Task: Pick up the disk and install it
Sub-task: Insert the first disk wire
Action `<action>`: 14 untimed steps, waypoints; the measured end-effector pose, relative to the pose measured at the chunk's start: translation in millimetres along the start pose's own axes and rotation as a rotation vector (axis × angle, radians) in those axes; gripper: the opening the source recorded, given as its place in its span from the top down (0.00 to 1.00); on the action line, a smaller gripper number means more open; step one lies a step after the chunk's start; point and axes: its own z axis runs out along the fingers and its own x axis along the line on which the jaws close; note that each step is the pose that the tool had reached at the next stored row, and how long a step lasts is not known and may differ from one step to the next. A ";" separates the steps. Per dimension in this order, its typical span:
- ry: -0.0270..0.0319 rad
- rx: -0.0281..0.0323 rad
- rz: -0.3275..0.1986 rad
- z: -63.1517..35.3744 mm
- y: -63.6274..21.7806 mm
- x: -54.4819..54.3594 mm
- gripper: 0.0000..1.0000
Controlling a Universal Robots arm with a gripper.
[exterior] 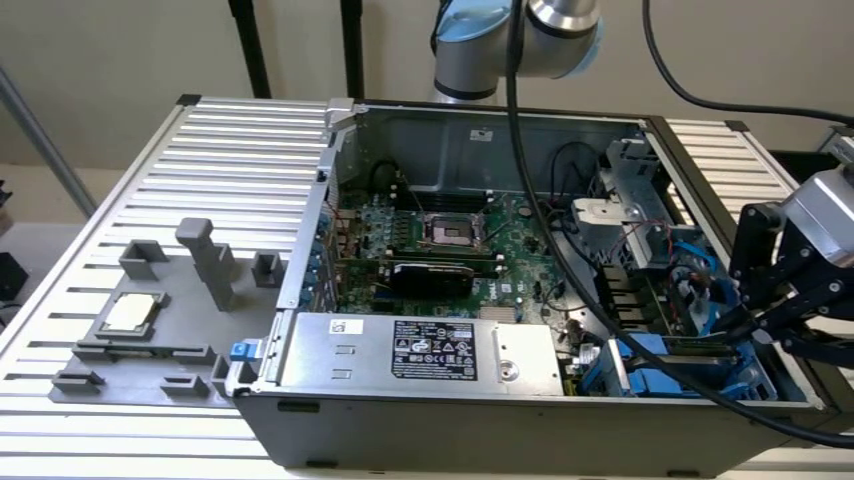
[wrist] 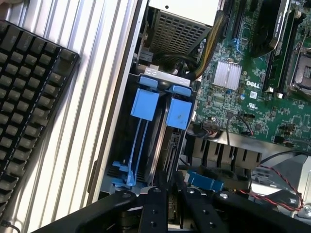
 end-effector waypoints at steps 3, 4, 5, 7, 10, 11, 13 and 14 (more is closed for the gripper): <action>0.0002 -0.0003 -0.003 0.2 2.0 -0.4 0.82; 0.0003 -0.0004 -0.003 0.1 2.0 -0.4 0.75; 0.0003 -0.0004 -0.003 -0.4 2.1 -0.5 0.75; 0.0002 -0.0004 -0.003 -2.1 2.1 -0.7 0.75; -0.0009 -0.0002 -0.003 -5.1 0.0 0.3 0.75; -0.0017 0.0000 -0.003 -5.8 -1.4 1.1 0.75; -0.0035 0.0000 -0.003 -6.2 -4.3 2.6 0.75; -0.0038 -0.0002 -0.003 -6.4 -5.6 3.2 0.75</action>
